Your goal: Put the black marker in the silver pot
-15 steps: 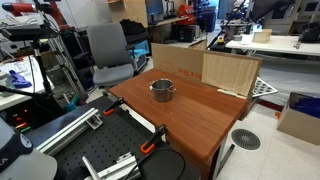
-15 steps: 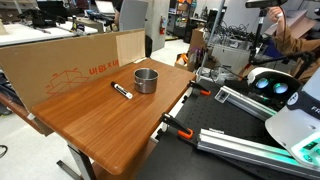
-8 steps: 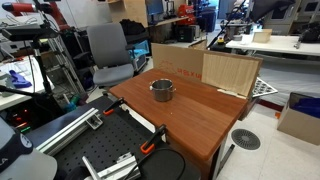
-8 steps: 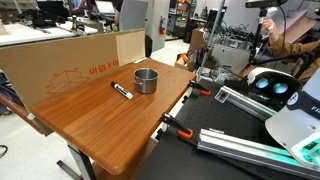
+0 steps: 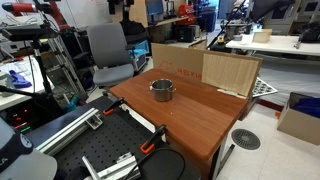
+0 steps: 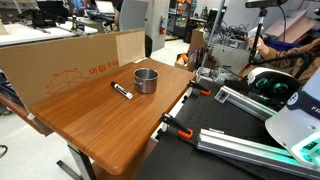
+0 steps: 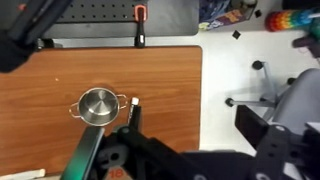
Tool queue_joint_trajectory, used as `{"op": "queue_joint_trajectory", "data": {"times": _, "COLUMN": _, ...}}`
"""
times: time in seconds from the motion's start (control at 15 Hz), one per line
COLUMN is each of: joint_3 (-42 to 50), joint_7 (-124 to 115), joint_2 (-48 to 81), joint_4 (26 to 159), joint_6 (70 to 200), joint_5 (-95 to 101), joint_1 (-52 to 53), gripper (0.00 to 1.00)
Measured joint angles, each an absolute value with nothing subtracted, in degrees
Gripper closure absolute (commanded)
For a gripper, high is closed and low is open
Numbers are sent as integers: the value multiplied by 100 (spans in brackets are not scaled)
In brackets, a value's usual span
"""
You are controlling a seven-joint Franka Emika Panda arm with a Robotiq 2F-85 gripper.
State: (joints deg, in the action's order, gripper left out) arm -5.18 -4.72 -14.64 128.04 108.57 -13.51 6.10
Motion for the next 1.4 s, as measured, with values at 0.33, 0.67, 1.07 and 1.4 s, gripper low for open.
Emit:
{"op": "queue_joint_trajectory", "data": {"times": 0.33, "joint_3": -514, "joint_7": -635, "joint_2": -298, "joint_4": 12105, "joint_6": 11270, "joint_5": -1313, "joint_1": 559, "gripper": 0}}
{"op": "queue_joint_trajectory", "data": {"times": 0.67, "joint_3": -514, "joint_7": -757, "joint_2": 631, "joint_4": 11490, "joint_6": 11497, "joint_5": -1242, "joint_1": 560, "gripper": 0}}
{"op": "queue_joint_trajectory", "data": {"times": 1.07, "joint_3": -482, "joint_7": -1037, "joint_2": 1616, "joint_4": 10980, "joint_6": 11801, "joint_5": -858, "joint_1": 564, "gripper": 0}}
{"op": "queue_joint_trajectory", "data": {"times": 1.4, "joint_3": -364, "joint_7": -1345, "joint_2": 2324, "joint_4": 10712, "joint_6": 12052, "joint_5": -345, "joint_1": 621, "gripper": 0}}
